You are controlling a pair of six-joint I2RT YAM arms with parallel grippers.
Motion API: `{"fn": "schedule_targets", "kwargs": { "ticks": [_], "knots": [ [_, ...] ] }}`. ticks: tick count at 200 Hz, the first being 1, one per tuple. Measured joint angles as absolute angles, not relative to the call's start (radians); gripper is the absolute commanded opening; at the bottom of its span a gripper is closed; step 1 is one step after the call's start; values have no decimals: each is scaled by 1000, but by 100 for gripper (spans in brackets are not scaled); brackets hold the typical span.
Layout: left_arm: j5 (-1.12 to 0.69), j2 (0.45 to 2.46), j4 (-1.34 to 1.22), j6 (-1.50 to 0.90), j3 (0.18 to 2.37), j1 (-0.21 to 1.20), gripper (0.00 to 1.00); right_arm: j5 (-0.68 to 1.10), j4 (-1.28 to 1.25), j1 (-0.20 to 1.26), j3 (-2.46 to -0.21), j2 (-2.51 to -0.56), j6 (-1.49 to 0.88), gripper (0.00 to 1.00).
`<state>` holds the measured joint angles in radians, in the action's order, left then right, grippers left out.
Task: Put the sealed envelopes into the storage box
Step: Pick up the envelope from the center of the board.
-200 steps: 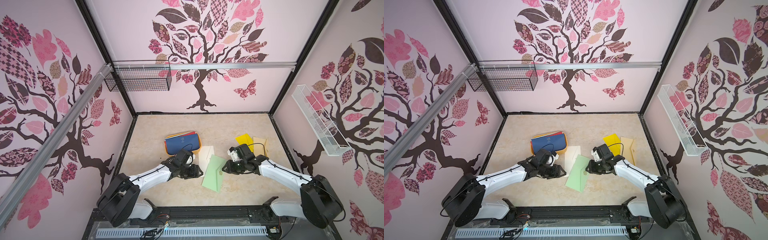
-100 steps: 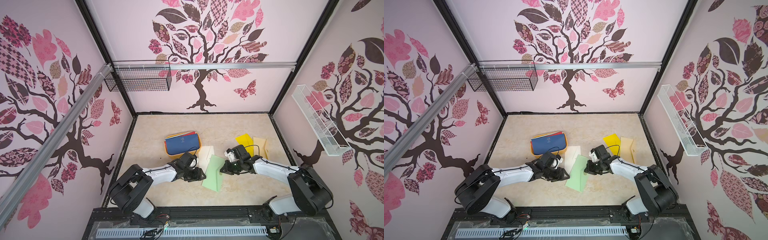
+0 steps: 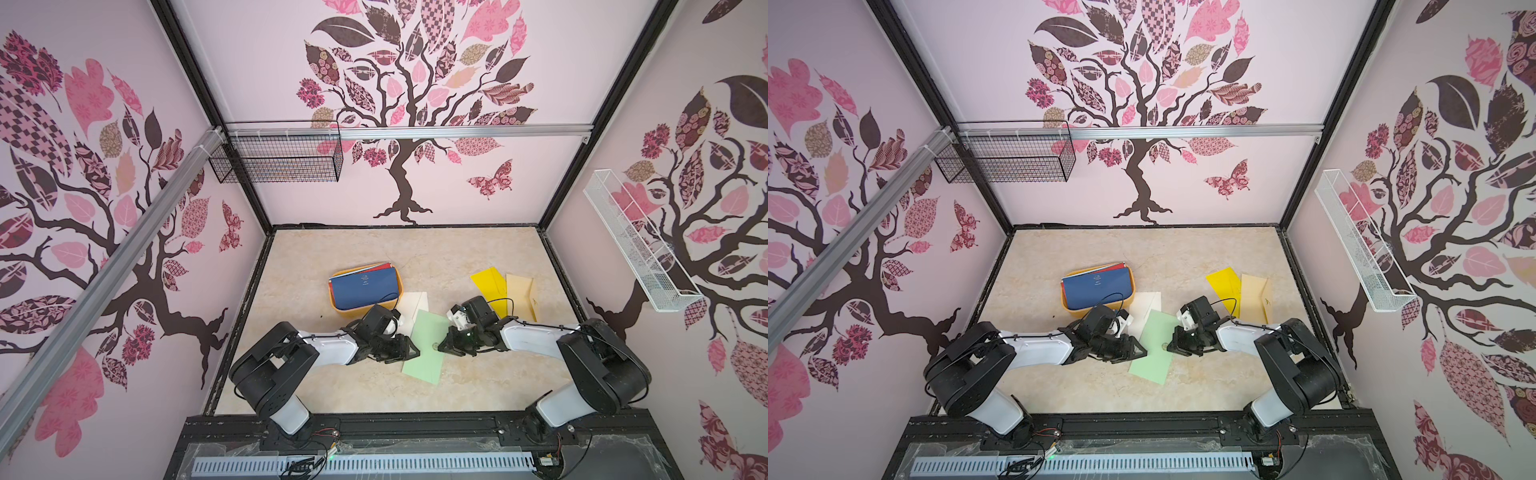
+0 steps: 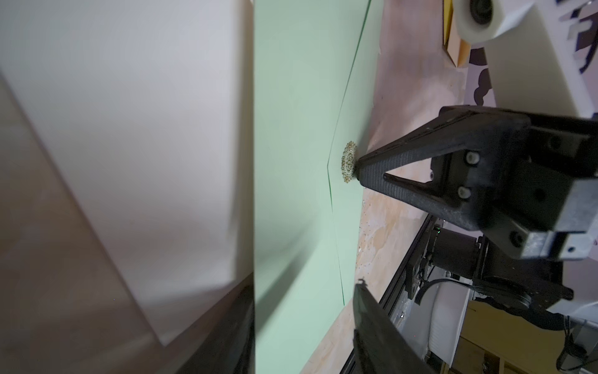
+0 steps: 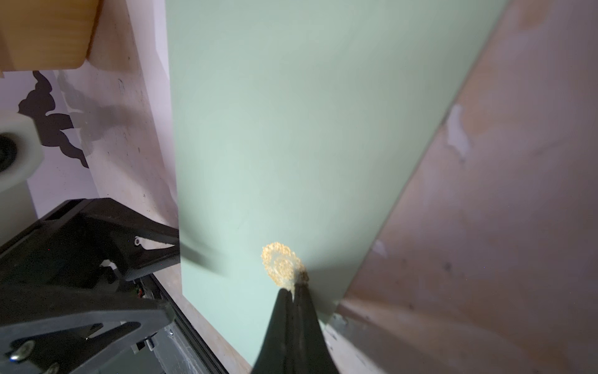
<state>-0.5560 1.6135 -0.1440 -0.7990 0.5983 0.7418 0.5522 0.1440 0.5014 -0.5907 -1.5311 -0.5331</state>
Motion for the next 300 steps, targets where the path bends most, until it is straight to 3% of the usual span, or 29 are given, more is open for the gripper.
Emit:
{"fn": "schedule_targets", "kwargs": {
  "ticks": [23,49,70,84,114,140,173,231,300],
  "knots": [
    [-551,1615,-153,-815,598,753,46,559,121,501,-581,-1532,-539,4],
    [-539,1615,-135,-819,598,762,33,568,102,501,-574,-1534,-542,4],
    [-526,1614,-106,-816,601,765,10,570,96,501,-572,-1534,-543,5],
    [-518,1610,-83,-818,605,766,0,572,96,501,-571,-1534,-545,6],
    [-502,1585,-20,-807,636,768,0,573,97,501,-571,-1533,-550,12],
    [-490,1551,37,-784,662,772,0,575,109,501,-572,-1507,-554,27],
    [-472,1462,116,-744,689,772,0,563,166,501,-574,-1421,-533,39],
    [-476,1214,239,-656,731,772,0,537,260,501,-622,-1128,-455,46],
    [-505,936,252,-663,745,770,0,606,170,501,-611,-828,-497,57]
  ]
}}
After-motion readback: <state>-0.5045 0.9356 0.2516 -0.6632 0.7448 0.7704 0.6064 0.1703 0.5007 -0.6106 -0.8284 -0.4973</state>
